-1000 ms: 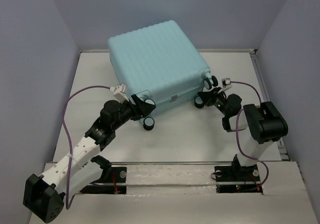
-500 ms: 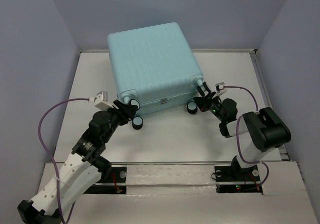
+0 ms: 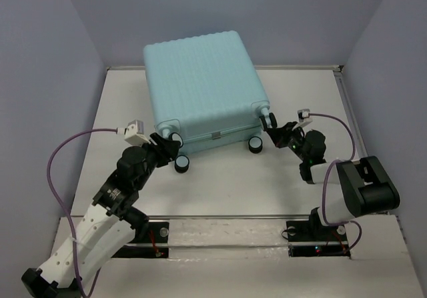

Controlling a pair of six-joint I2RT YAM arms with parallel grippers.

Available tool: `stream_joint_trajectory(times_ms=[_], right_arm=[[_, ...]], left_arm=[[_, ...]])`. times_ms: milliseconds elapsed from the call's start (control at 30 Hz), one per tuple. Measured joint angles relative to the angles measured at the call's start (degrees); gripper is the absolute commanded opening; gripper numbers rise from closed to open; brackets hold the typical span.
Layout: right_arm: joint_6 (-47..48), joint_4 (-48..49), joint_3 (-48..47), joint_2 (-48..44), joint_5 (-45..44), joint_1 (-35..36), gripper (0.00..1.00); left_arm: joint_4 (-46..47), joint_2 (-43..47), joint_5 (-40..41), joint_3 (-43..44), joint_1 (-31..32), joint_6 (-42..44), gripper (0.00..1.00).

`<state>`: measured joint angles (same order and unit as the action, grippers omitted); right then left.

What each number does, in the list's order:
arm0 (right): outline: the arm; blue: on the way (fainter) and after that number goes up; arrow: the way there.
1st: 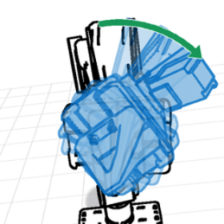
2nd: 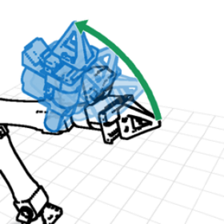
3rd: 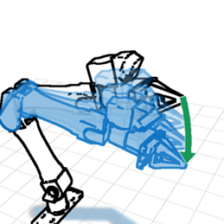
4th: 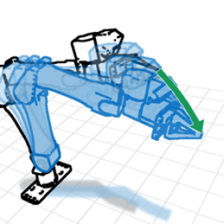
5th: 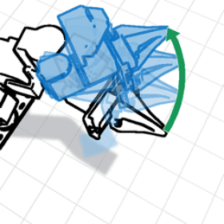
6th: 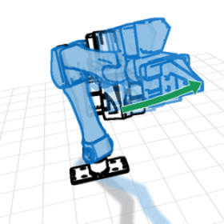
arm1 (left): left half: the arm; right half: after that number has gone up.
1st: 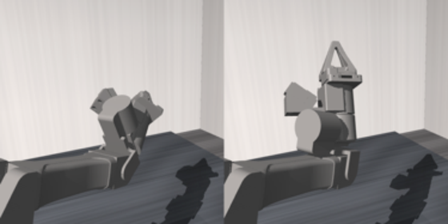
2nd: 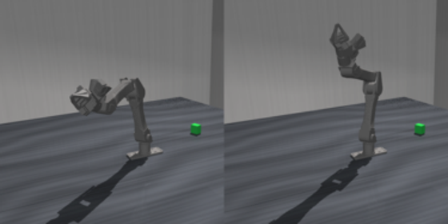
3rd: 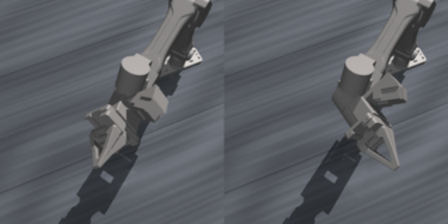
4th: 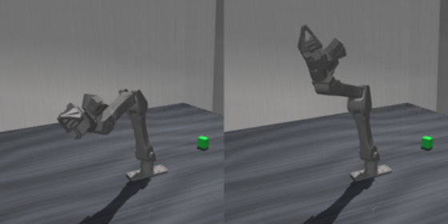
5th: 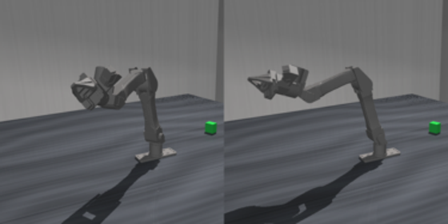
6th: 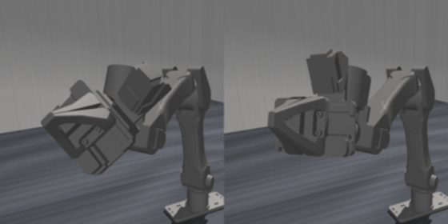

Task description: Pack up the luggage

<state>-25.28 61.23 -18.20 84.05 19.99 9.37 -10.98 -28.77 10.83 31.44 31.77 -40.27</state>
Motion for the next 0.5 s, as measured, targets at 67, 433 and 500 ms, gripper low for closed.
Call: stream_joint_trajectory(times_ms=[67,433,500], right_arm=[[0.0,0.6,0.0,0.4,0.5,0.2,0.07],[2.9,6.5,2.8,0.9,-27.9,26.1,0.07],[3.4,6.9,1.5,2.8,-26.8,36.5,0.07]], left_arm=[[0.3,-0.3,-0.9,0.0,0.0,0.0,0.06],[3.9,-6.3,-3.4,0.2,-1.9,0.4,0.06],[7.1,-8.8,-6.2,0.2,-1.8,-0.3,0.06]])
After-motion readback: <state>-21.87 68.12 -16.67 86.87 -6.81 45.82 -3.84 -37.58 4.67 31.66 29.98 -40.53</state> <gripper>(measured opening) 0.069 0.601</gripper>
